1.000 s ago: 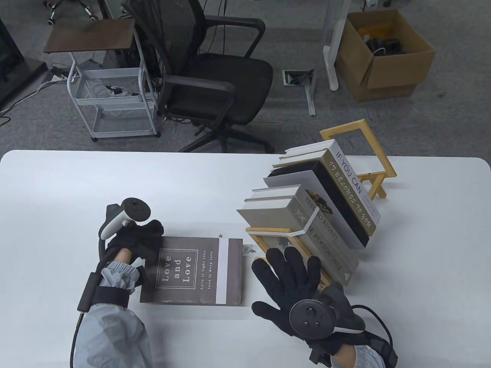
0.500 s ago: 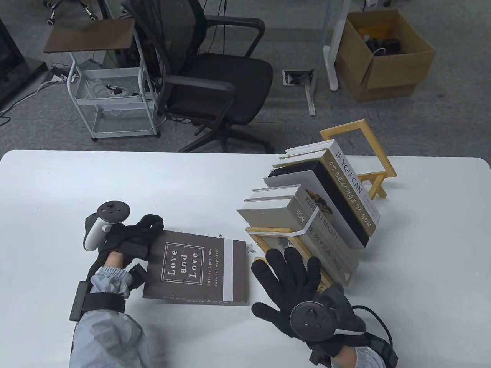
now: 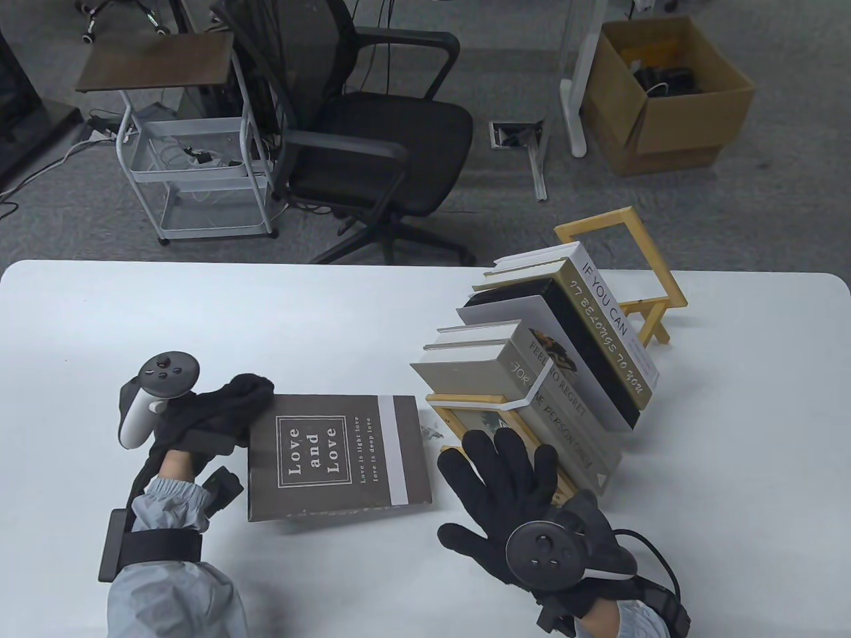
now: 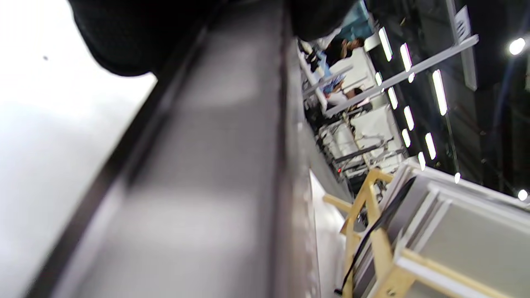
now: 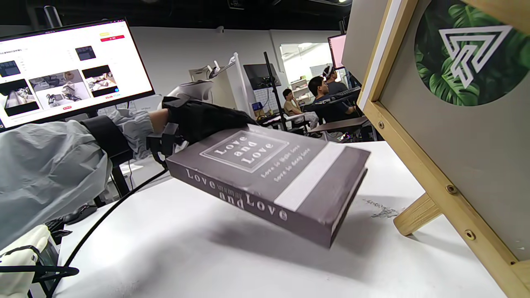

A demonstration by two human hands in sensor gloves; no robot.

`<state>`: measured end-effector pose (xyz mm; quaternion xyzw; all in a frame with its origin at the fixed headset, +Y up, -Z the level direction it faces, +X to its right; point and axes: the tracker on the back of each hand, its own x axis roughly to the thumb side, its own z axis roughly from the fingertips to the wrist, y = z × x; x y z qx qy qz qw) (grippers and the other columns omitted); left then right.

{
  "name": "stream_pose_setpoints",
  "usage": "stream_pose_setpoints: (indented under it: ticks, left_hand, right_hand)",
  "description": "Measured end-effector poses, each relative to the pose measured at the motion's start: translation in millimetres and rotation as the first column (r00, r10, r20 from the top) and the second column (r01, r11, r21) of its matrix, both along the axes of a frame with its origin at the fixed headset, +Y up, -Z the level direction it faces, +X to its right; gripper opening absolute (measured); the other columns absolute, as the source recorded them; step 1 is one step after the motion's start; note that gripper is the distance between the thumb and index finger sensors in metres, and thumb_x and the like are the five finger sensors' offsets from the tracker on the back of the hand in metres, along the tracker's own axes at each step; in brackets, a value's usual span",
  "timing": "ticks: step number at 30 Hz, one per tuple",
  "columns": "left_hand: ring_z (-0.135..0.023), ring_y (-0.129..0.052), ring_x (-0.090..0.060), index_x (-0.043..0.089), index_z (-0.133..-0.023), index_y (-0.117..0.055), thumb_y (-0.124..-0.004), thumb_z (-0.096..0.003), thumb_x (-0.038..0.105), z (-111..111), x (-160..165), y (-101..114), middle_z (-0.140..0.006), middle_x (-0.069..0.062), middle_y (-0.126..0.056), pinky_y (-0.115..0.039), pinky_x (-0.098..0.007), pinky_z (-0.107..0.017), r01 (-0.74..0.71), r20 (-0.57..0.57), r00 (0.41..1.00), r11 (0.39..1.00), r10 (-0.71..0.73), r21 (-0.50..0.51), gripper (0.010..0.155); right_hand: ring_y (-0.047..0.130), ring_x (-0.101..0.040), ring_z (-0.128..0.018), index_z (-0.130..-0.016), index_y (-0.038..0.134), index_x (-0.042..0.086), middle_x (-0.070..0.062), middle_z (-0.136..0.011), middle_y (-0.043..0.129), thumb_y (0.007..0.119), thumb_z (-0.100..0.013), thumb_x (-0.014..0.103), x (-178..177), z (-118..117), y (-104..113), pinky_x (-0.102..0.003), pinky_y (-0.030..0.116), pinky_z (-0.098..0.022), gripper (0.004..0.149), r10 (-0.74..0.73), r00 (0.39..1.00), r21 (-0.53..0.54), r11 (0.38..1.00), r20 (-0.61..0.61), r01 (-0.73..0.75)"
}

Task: Push a thick book into a tightly packed book rack slot

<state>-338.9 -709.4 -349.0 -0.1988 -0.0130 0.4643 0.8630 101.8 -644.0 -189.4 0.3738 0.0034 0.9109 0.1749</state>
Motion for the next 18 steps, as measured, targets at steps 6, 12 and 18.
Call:
stream_pose_setpoints:
  ticks: [6, 12, 18]
  left_hand:
    - [-0.076, -0.088, -0.037, 0.02, -0.112, -0.057, -0.063, -0.0682, 0.042, 17.3, -18.2, 34.0, -0.1, -0.025, -0.075, -0.086, -0.051, -0.06, 0.028, -0.131, 0.991, 0.989, -0.009, 0.143, 0.05]
    - [-0.077, -0.086, -0.037, 0.022, -0.112, -0.058, -0.061, -0.0688, 0.043, 36.2, -27.0, 62.2, -0.101, -0.025, -0.072, -0.085, -0.05, -0.06, 0.102, -0.325, 0.946, 0.936, 0.014, 0.336, 0.048]
    - [-0.077, -0.086, -0.037, 0.022, -0.111, -0.057, -0.058, -0.0692, 0.043, 50.7, -21.3, 83.3, -0.101, -0.025, -0.071, -0.085, -0.049, -0.06, 0.193, -0.496, 0.864, 0.856, 0.083, 0.479, 0.046]
  right_hand:
    - [0.01, -0.074, -0.098, -0.123, 0.017, 0.005, -0.041, -0.122, 0.011, 0.048, -0.069, 0.051, 0.4, -0.7, 0.5, -0.086, 0.009, -0.051, 0.077, -0.002, 1.0, -0.004, 1.0, 0.0, 0.002]
    - [0.01, -0.074, -0.098, -0.123, 0.017, 0.005, -0.041, -0.122, 0.011, 0.048, -0.069, 0.051, -0.2, -0.3, 0.7, -0.086, 0.009, -0.051, 0.078, 0.0, 1.0, -0.002, 1.0, -0.003, 0.0]
    - [0.01, -0.074, -0.098, -0.123, 0.018, 0.005, -0.041, -0.122, 0.011, 0.048, -0.069, 0.051, -1.0, 0.0, 1.0, -0.086, 0.009, -0.05, 0.078, 0.003, 1.0, -0.003, 1.0, -0.005, -0.003]
